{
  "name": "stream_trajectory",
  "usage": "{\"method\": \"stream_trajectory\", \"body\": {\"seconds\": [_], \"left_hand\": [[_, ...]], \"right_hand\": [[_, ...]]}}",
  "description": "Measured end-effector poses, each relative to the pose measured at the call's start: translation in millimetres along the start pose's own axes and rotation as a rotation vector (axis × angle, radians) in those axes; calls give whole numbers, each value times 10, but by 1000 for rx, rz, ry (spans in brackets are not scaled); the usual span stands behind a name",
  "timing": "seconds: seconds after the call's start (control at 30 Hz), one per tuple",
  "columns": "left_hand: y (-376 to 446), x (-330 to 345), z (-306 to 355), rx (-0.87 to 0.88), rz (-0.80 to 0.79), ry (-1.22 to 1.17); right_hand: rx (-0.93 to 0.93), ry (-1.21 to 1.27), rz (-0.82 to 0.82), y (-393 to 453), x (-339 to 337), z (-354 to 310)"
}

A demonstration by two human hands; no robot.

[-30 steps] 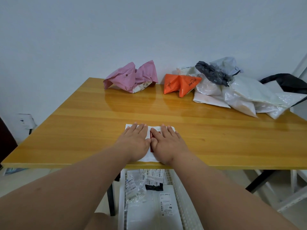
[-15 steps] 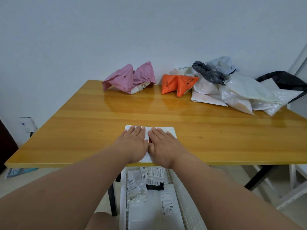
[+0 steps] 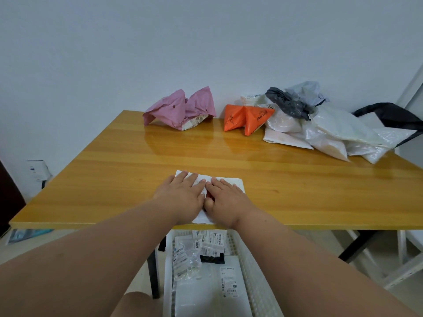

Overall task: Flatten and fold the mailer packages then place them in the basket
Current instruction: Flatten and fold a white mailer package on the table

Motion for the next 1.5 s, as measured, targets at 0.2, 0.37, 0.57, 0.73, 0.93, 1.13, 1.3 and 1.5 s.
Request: {"method": "stream_trajectory", "body": {"seconds": [0.2,0.37,0.57,0.73,0.93,1.13,1.3,1.5], "left_hand": [[-141,-150,-32,-49,227,204],[-30,-146,-67,-36,146,-6],[-29,-41,-26,16,5,-183],[3,36,-78,14,-2,-171],[13,56,-72,12,-25,-145],[-12,69,-39,-1,-38,-173],[8,60,-51,10,-79,-184],[1,80,-38,-2,-44,-150]], "right_hand": [[90,-206,103,-118,-226,-8],[2,-198,261,-229,-245,19],[-29,-38,77,-21,-188,25],[-26,-113,44,85,-40,57],[-15,-149,42,74,-29,43],[29,-149,1,47,-5,37],[42,-152,-26,58,-14,32],[54,-157,11,43,7,30]]}}
Point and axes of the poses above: each hand's wrist, its own y-axis towards the middle knuckle, its own x-axis out of the palm, z = x × y, the point moved 2 cm from there along y, towards the middle knuckle, and after that the axes turned 10 degrees about x, right-handed, at the moved point
